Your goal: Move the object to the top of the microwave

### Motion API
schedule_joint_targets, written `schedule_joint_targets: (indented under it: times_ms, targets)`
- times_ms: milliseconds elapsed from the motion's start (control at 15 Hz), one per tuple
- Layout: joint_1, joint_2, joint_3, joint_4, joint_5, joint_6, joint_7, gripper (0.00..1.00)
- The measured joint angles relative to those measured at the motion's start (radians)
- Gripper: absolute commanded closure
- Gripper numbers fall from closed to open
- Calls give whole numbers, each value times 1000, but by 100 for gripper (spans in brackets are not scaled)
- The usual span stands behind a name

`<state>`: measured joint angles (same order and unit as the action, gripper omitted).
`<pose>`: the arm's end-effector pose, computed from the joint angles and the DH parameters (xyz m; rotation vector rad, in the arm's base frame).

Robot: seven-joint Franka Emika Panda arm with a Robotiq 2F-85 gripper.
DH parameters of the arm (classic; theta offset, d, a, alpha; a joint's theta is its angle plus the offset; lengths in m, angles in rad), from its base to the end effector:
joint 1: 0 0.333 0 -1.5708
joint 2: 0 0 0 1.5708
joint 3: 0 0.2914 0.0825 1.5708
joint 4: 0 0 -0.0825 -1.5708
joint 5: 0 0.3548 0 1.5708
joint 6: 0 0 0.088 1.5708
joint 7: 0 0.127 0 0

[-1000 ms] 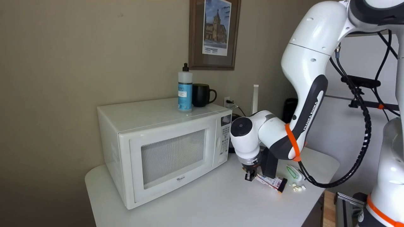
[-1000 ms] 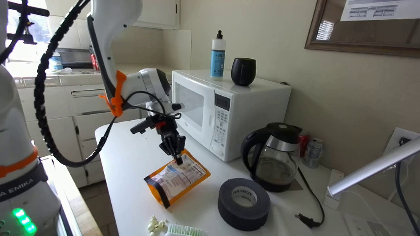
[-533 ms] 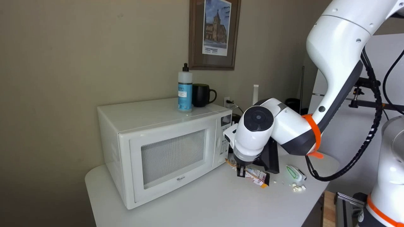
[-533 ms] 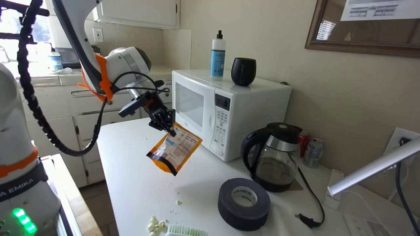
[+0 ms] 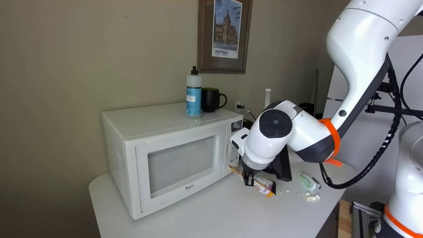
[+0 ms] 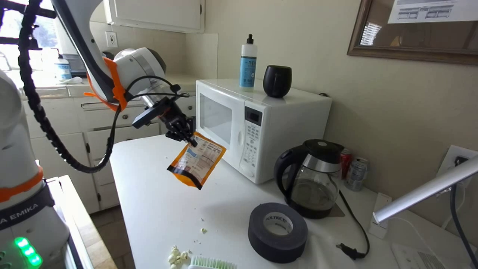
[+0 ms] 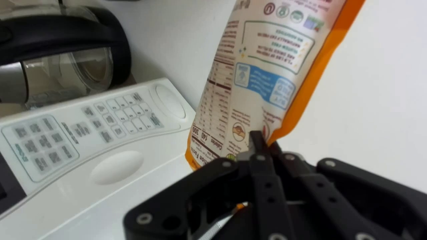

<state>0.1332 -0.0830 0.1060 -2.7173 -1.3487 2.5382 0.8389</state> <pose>0.3670 0.0888 0.2250 2.3840 0.7321 0.3607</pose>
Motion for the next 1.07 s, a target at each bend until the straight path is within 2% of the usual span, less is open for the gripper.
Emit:
schedule_joint_targets:
  times_ms: [667,867,1067]
  targets:
    - [121,41,138,210,-147,231,-24,100]
    - [131,42,150,287,-258,329,-10,100]
    - [135,39,152,363,-427,434,57,100]
